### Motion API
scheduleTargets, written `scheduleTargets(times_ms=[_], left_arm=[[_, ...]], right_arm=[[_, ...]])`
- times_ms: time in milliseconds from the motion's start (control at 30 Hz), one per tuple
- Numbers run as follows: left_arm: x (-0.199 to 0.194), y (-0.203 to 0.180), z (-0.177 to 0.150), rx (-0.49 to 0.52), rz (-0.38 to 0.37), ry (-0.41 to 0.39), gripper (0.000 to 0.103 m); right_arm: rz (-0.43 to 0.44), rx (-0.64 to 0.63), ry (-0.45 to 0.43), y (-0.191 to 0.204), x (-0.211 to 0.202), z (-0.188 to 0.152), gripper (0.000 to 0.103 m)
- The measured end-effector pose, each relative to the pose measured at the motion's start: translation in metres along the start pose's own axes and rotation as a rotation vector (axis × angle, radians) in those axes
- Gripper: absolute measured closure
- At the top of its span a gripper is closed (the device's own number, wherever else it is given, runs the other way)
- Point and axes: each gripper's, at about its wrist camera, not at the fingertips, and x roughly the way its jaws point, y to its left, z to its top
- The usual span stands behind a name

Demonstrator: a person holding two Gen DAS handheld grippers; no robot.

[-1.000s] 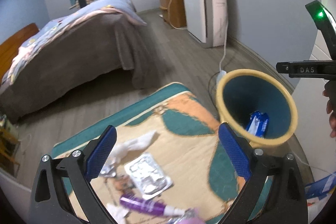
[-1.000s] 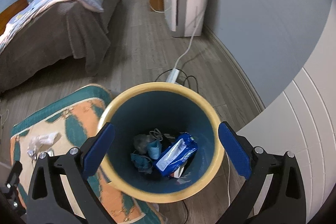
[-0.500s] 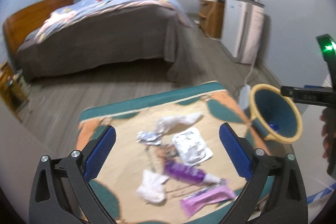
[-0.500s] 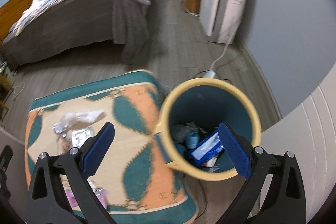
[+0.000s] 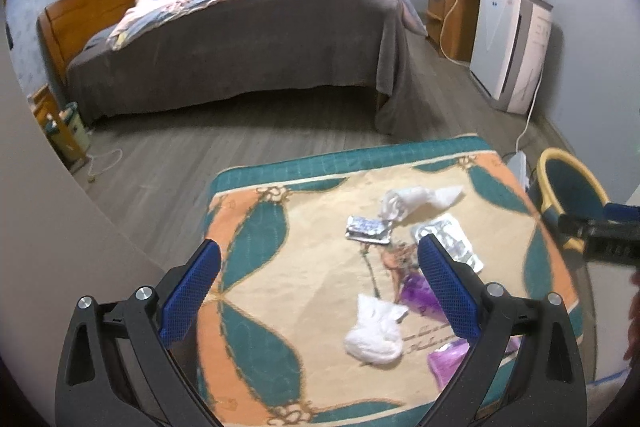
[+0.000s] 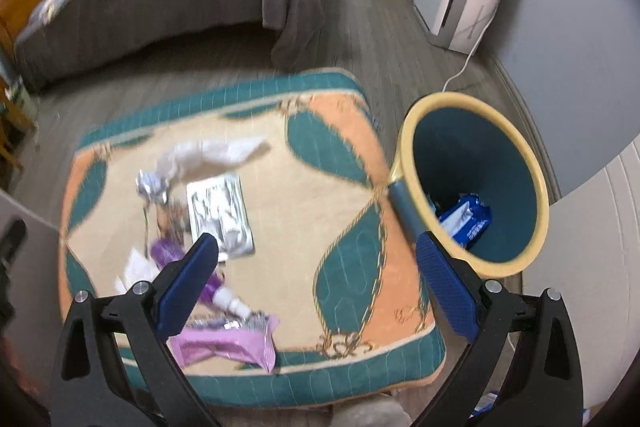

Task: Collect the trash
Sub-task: 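Move both grippers back over the trash on the cushion, then grasp the pink wrapper with the right gripper while the left grasps the white tissue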

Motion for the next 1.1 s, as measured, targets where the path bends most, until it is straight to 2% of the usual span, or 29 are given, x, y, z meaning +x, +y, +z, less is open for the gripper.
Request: scheduleTargets(times_ms=[133,333,467,567,633,667,700,733,767,833,967,1100], left_arm=[[0.001,0.004,-0.001,0.014,-0.003,0.000,0.005],[0.001,0.010,0.001,-0.040,-0.038,0.007,0.005],[0.002,0.005,0.000,-0.027,-0.035,0.014,0.005],[0.004,0.000,0.000,-0.007,-0.026,0.019,0.005],[0.006,-0.003,0.000,0.004,-0.028,0.021,0.005],[0.006,-0.006,-0.001,0.017,-0.026,0.023,0.005],[0.007,-0.007,-0.001,0.025,-0.024,0.023,0.005],[0.008,-0.010,-0.002,0.039,-0.019,0.025,0.005],[0.009,-0.012,-0.003,0.049,-0.017,0.029,0.005],[0.010,-0.015,-0.004,0.054,-0.031,0.038,0.005],[0.018,-0.020,-0.005,0.061,-0.046,0.058,0.005],[0.030,-0.026,-0.007,0.057,-0.060,0.085,0.005]], right_arm=[[-0.029,-0.062,0.027,0.020,0.012,-0.027,0.006],[0.078,0.003,0.087,0.037,0.037,-0.073,0.006],[0.117,0.027,0.134,0.045,0.051,-0.095,0.007],[0.133,0.032,0.191,0.047,0.065,-0.101,0.026],[0.138,0.029,0.226,0.045,0.072,-0.104,0.056],[0.141,0.029,0.237,0.045,0.074,-0.105,0.060],[0.143,0.028,0.226,0.043,0.073,-0.104,0.075],[0.167,0.031,0.228,0.043,0.072,-0.103,0.080],[0.177,0.031,0.235,0.042,0.069,-0.103,0.081],[0.170,0.006,0.233,0.043,0.059,-0.100,0.090],[0.166,-0.045,0.233,0.041,0.029,-0.070,0.092],[0.113,-0.132,0.118,0.022,-0.007,-0.018,0.092]])
